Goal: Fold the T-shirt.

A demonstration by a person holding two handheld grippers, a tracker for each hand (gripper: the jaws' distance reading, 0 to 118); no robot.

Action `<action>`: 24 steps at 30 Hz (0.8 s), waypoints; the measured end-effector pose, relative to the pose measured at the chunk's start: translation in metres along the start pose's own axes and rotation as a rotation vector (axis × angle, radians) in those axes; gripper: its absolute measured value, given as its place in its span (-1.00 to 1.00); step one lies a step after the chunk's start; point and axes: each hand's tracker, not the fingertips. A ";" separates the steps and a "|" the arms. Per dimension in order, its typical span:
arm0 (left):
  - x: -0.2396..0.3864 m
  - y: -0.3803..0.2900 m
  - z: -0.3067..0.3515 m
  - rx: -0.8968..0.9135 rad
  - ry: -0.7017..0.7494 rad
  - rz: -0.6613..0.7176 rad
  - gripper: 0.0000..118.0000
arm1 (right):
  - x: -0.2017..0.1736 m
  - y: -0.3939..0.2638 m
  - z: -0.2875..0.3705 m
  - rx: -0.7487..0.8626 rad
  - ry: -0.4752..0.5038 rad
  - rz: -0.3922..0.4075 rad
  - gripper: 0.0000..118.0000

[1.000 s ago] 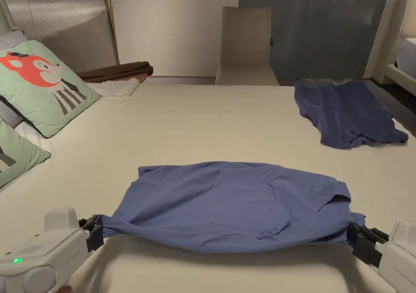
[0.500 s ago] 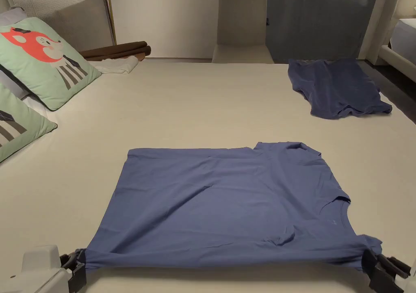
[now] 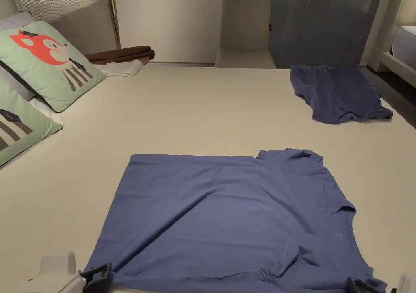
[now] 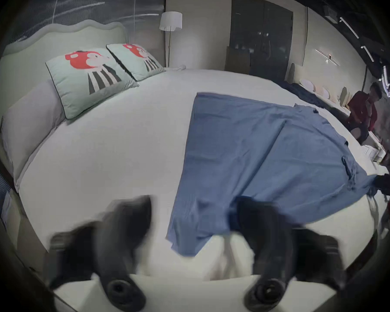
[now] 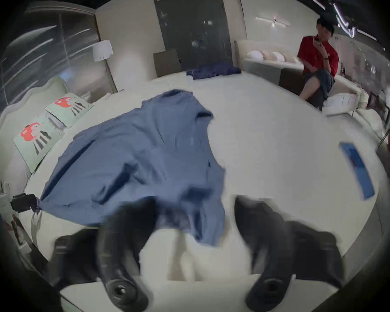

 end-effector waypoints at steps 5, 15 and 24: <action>0.037 0.047 0.020 0.198 -0.051 0.001 0.96 | -0.040 0.051 0.021 0.182 0.015 0.082 0.89; 0.100 0.101 0.064 0.533 -0.088 -0.004 0.34 | -0.107 0.096 0.063 0.520 -0.029 0.187 0.55; 0.102 0.094 0.055 0.491 -0.143 -0.016 -1.00 | -0.121 0.090 0.059 0.510 -0.003 0.191 -1.00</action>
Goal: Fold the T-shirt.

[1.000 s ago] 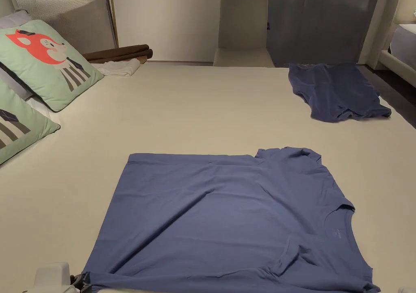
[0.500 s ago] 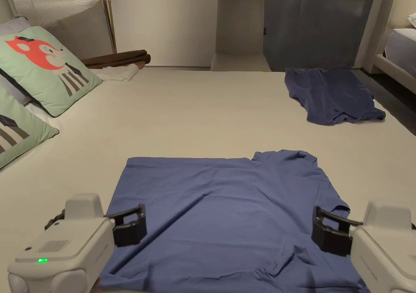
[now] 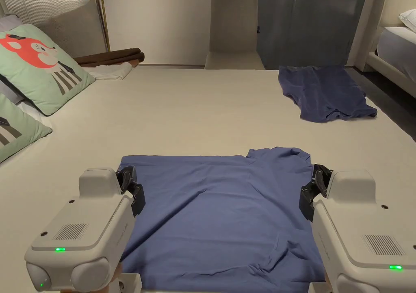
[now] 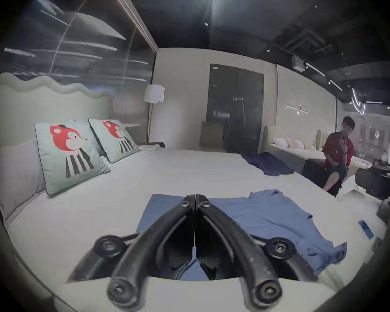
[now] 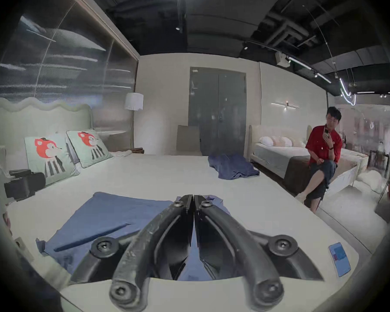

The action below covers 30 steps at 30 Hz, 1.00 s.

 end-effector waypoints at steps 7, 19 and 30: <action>-0.009 -0.013 0.002 -0.190 -0.006 -0.046 -1.00 | -0.003 -0.005 0.001 -0.042 0.015 -0.016 -1.00; -0.068 -0.076 0.000 -0.561 0.083 0.038 0.83 | 0.008 -0.021 0.001 -0.111 0.025 -0.032 -1.00; -0.085 -0.121 -0.017 -0.712 0.071 0.010 -0.69 | 0.014 -0.030 -0.002 -0.152 0.021 -0.046 -1.00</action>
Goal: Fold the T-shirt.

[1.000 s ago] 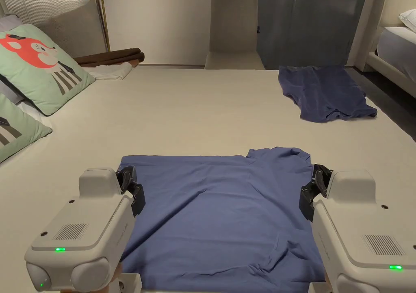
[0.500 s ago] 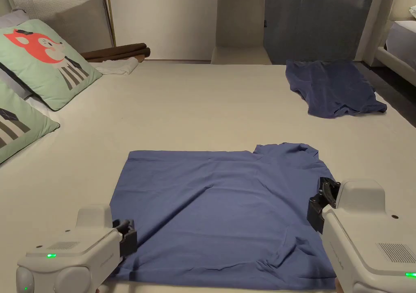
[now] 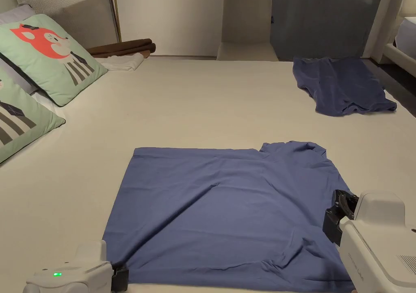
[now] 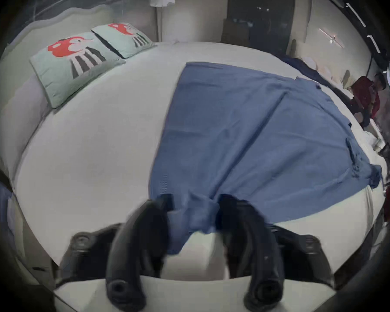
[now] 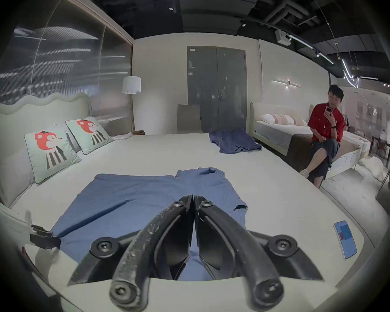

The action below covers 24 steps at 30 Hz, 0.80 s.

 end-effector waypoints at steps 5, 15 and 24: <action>0.003 0.006 0.013 0.061 -0.019 0.054 -0.79 | 0.016 -0.013 -0.002 -0.045 -0.030 -0.047 -0.99; -0.003 0.030 0.037 0.164 -0.119 0.035 -0.79 | 0.086 -0.096 -0.033 -0.433 -0.032 -0.164 0.82; -0.002 0.030 0.033 0.137 -0.108 0.017 -0.79 | 0.089 -0.126 -0.039 -0.490 -0.007 -0.110 -0.48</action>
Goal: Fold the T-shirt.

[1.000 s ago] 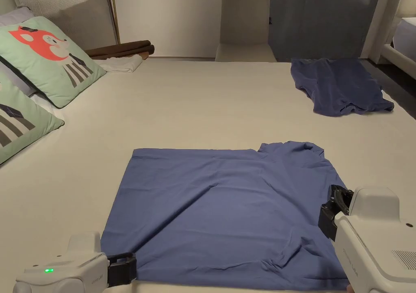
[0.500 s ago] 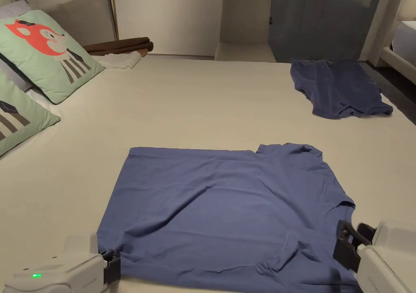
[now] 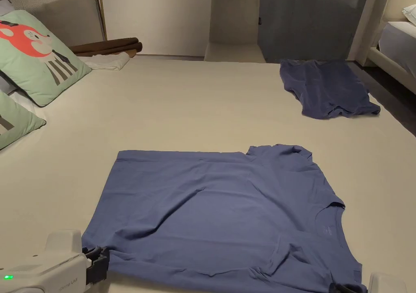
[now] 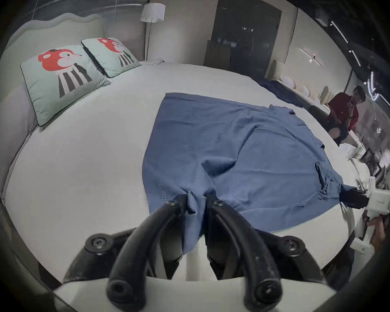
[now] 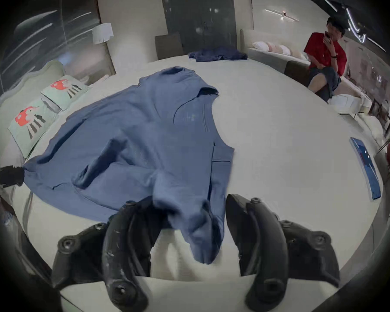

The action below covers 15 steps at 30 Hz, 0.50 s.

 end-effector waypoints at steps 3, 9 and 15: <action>-0.004 0.001 -0.001 0.000 -0.010 0.039 -0.79 | -0.003 0.009 0.016 0.058 -0.021 0.010 -0.81; -0.006 0.023 -0.002 0.040 -0.030 0.085 -0.79 | 0.001 0.047 0.038 0.149 0.038 -0.038 -0.82; -0.004 0.074 -0.022 0.092 -0.015 0.049 -0.79 | -0.014 0.108 0.022 0.212 0.030 0.004 -0.82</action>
